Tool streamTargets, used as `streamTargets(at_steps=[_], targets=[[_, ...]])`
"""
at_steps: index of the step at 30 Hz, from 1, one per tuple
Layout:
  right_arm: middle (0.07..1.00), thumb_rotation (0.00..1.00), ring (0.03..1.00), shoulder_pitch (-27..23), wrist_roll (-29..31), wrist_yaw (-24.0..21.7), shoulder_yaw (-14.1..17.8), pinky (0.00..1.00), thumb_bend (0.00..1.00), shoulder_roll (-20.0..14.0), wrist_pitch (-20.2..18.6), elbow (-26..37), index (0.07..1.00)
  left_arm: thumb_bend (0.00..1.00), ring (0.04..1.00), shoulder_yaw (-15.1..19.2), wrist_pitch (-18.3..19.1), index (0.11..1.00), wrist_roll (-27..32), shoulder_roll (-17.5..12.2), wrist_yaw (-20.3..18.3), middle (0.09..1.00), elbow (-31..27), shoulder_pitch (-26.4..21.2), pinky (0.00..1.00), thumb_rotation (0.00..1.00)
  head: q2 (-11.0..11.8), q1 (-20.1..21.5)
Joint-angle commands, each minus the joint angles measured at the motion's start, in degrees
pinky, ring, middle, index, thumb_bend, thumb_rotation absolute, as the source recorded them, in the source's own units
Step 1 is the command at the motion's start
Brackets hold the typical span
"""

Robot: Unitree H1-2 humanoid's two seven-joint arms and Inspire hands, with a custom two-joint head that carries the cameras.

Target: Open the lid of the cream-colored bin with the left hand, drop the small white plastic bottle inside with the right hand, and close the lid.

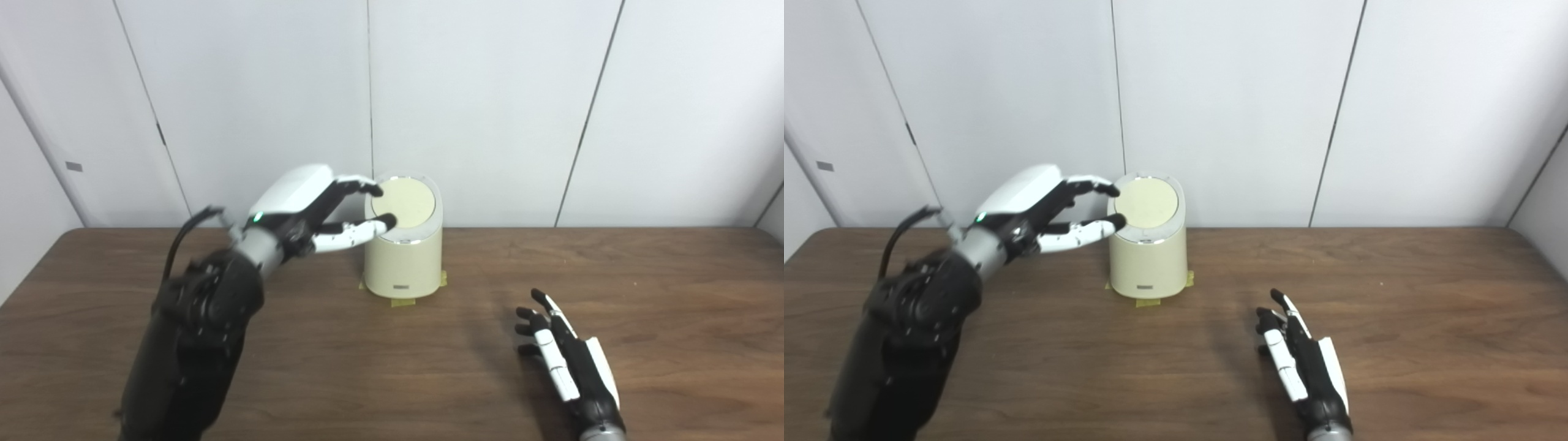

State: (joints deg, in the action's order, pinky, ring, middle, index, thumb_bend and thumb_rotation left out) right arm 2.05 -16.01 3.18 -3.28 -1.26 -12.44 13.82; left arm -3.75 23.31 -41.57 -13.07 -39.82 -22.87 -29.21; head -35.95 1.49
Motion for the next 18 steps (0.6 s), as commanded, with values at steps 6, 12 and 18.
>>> streamTargets(at_steps=[6,12,18], targets=[[0.837,1.00,0.804,-2.2,0.5,0.0,0.1,0.65,0.46,-0.4,2.2,1.2,0.921,0.38,0.851,9.5,2.9,0.879,13.9,8.3,10.4,0.859,-4.9,10.3,0.79,0.77,0.0,0.1],[0.857,1.00,0.809,-2.5,2.4,-1.0,0.2,0.64,0.46,-0.5,2.3,2.3,0.939,0.37,0.851,13.3,-4.4,0.893,24.7,11.9,20.1,0.872,-0.4,20.1,0.82,0.71,0.1,-0.1],[0.869,1.00,0.824,-2.1,3.9,-1.0,0.9,0.64,0.47,-0.5,2.8,3.5,0.932,0.34,0.861,13.2,-11.0,0.920,29.2,12.0,27.0,0.876,2.8,26.6,0.89,0.77,-0.3,0.9]])
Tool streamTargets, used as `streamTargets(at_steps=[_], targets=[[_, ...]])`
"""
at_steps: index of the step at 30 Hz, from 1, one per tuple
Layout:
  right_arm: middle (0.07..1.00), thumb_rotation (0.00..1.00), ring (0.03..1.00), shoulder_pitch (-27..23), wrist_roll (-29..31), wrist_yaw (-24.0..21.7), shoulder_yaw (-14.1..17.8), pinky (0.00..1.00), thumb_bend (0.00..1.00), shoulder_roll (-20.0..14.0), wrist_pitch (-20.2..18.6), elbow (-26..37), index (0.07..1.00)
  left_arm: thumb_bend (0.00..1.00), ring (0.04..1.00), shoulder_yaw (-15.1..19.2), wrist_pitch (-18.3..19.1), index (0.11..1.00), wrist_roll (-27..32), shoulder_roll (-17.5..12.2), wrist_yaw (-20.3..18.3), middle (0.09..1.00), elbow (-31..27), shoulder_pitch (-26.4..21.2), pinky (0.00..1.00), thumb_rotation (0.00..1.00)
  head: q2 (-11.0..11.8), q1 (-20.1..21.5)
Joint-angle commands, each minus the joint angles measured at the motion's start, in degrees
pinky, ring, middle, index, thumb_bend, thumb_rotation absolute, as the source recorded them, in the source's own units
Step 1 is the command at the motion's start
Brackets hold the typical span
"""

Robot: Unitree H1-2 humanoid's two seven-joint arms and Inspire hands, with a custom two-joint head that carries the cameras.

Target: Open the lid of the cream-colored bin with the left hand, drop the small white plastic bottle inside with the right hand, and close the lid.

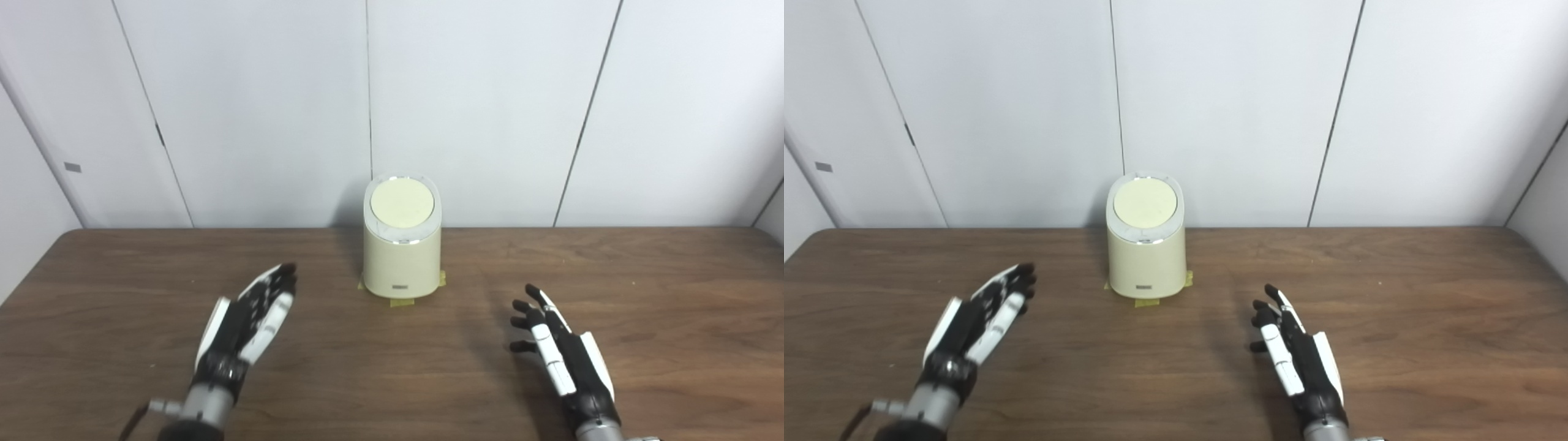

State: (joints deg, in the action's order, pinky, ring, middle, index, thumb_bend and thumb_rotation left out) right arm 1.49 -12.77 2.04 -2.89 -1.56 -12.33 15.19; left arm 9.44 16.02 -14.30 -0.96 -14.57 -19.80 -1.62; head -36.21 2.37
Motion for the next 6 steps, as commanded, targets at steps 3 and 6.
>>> streamTargets(at_steps=[3,6], targets=[[0.875,1.00,0.841,-1.0,2.4,0.2,1.3,0.66,0.47,0.1,2.9,2.4,0.927,0.34,0.861,0.8,-6.4,0.915,6.8,0.6,3.7,0.883,1.4,2.0,0.86,0.75,-0.2,0.4],[0.882,1.00,0.855,-0.7,4.6,0.5,2.5,0.71,0.48,0.4,4.3,1.9,0.924,0.34,0.860,1.1,-8.6,0.907,10.0,1.0,5.5,0.885,3.0,4.7,0.85,0.73,-0.3,0.3]])
